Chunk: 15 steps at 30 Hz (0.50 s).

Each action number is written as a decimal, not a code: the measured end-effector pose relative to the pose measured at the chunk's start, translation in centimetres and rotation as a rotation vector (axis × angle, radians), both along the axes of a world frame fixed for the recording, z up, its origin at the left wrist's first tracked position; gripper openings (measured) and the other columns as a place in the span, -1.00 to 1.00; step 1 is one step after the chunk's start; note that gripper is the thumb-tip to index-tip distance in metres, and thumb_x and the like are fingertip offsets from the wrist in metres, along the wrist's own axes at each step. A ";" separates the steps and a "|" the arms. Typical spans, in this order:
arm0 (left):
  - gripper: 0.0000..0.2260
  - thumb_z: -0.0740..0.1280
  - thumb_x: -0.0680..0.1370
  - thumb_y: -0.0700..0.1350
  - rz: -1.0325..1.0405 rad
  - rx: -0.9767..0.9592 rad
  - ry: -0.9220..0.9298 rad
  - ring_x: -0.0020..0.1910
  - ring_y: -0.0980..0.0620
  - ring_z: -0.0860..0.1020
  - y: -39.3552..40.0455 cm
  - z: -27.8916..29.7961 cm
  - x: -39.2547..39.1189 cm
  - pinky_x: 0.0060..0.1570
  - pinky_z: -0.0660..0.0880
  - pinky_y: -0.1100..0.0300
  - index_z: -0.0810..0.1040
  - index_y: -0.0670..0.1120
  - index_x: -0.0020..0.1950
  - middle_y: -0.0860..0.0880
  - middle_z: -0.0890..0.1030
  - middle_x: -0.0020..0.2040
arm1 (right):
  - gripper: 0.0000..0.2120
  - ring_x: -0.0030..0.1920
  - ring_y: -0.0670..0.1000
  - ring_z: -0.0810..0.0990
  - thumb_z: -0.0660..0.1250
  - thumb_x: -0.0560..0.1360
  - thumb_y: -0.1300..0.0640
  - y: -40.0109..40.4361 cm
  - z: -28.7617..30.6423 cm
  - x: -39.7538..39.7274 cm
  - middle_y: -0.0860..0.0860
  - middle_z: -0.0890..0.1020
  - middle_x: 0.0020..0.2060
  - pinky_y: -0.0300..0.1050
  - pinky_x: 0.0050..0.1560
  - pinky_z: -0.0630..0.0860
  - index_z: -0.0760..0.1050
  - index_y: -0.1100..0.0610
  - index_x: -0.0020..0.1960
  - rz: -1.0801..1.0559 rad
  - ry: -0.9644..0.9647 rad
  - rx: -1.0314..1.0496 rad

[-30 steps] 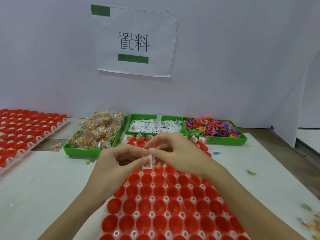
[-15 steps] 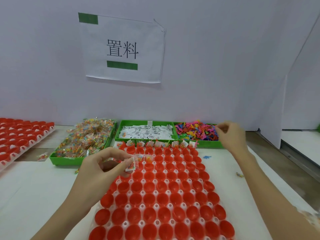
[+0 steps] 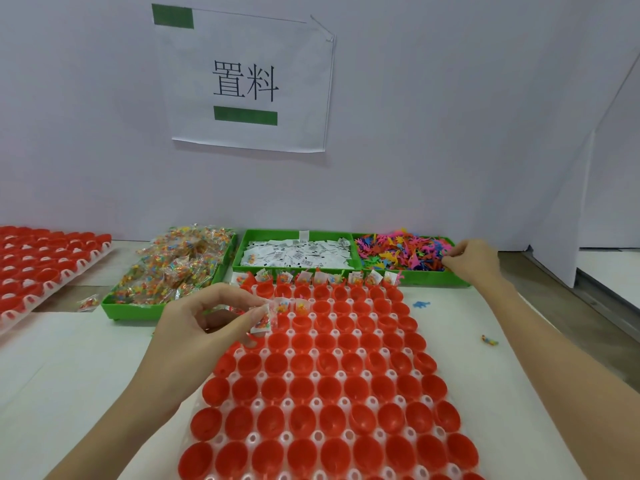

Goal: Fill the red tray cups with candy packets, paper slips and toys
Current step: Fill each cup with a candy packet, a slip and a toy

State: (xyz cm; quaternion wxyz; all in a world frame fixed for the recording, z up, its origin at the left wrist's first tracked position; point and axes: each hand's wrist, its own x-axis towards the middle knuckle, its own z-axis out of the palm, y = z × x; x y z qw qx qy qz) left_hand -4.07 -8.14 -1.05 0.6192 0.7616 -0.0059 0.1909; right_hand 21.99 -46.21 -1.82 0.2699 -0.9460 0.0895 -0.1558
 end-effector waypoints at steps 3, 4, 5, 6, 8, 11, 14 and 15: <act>-0.92 0.55 0.41 -0.05 -0.007 0.009 0.005 -0.31 -0.05 0.70 0.0 -0.1 -0.1 -0.24 0.57 0.32 0.73 0.03 -0.11 -0.01 0.74 -0.16 | -0.83 0.05 0.21 0.65 0.50 0.50 0.12 0.1 0.1 0.0 0.18 0.72 -0.03 -0.07 -0.06 0.47 0.69 0.22 0.00 -0.002 0.015 0.001; -0.91 0.55 0.41 -0.05 -0.009 0.013 0.003 -0.31 -0.06 0.70 -0.1 0.0 -0.1 -0.23 0.58 0.31 0.73 0.03 -0.11 -0.02 0.74 -0.16 | -0.84 0.04 0.20 0.65 0.49 0.50 0.12 0.3 0.1 -0.1 0.17 0.71 -0.05 -0.07 -0.06 0.47 0.68 0.21 -0.02 -0.002 0.003 0.002; -0.91 0.55 0.41 -0.04 -0.011 0.012 0.000 -0.31 -0.06 0.70 -0.1 0.0 -0.1 -0.22 0.58 0.30 0.73 0.03 -0.11 -0.02 0.74 -0.16 | -0.87 0.01 0.19 0.64 0.49 0.50 0.11 0.4 0.1 -0.2 0.15 0.70 -0.09 -0.08 -0.07 0.47 0.67 0.19 -0.05 -0.003 -0.013 0.009; -0.91 0.54 0.41 -0.04 -0.013 0.008 -0.001 -0.31 -0.05 0.70 -0.1 0.0 -0.1 -0.22 0.59 0.30 0.73 0.03 -0.11 -0.02 0.74 -0.15 | -0.90 -0.03 0.17 0.63 0.48 0.50 0.12 0.5 0.1 -0.3 0.12 0.68 -0.14 -0.10 -0.08 0.46 0.65 0.16 -0.10 -0.001 -0.034 0.027; -0.92 0.54 0.41 -0.05 -0.013 0.005 -0.002 -0.32 -0.05 0.70 -0.1 0.1 -0.1 -0.23 0.58 0.31 0.73 0.03 -0.12 -0.01 0.74 -0.15 | -0.90 -0.12 0.09 0.59 0.47 0.49 0.13 0.7 0.1 -0.7 0.05 0.65 -0.22 -0.12 -0.09 0.41 0.60 0.12 -0.17 0.014 -0.094 0.098; -0.94 0.55 0.42 -0.07 -0.012 0.003 -0.006 -0.33 -0.05 0.70 -0.1 0.2 0.0 -0.25 0.56 0.34 0.73 0.02 -0.12 -0.03 0.74 -0.16 | -0.94 -0.21 0.03 0.60 0.49 0.46 0.18 1.0 0.0 -1.5 0.03 0.65 -0.26 -0.12 -0.11 0.45 0.62 0.13 -0.15 0.053 -0.208 0.257; -0.95 0.55 0.44 -0.10 -0.016 0.010 -0.013 -0.32 -0.04 0.71 -0.1 0.3 -0.2 -0.25 0.57 0.33 0.73 0.04 -0.13 -0.03 0.74 -0.15 | -0.90 -0.24 -0.04 0.61 0.50 0.46 0.19 1.6 -0.3 -2.4 0.01 0.66 -0.26 -0.18 -0.22 0.48 0.60 0.05 -0.16 0.090 -0.251 0.413; -0.95 0.54 0.44 -0.10 -0.018 0.012 -0.015 -0.31 -0.03 0.71 -0.1 0.3 -0.2 -0.25 0.58 0.33 0.73 0.04 -0.14 -0.02 0.74 -0.15 | -0.89 -0.22 -0.06 0.61 0.50 0.47 0.20 1.8 -0.5 -2.6 -0.01 0.66 -0.25 -0.21 -0.24 0.47 0.61 0.02 -0.15 0.104 -0.251 0.451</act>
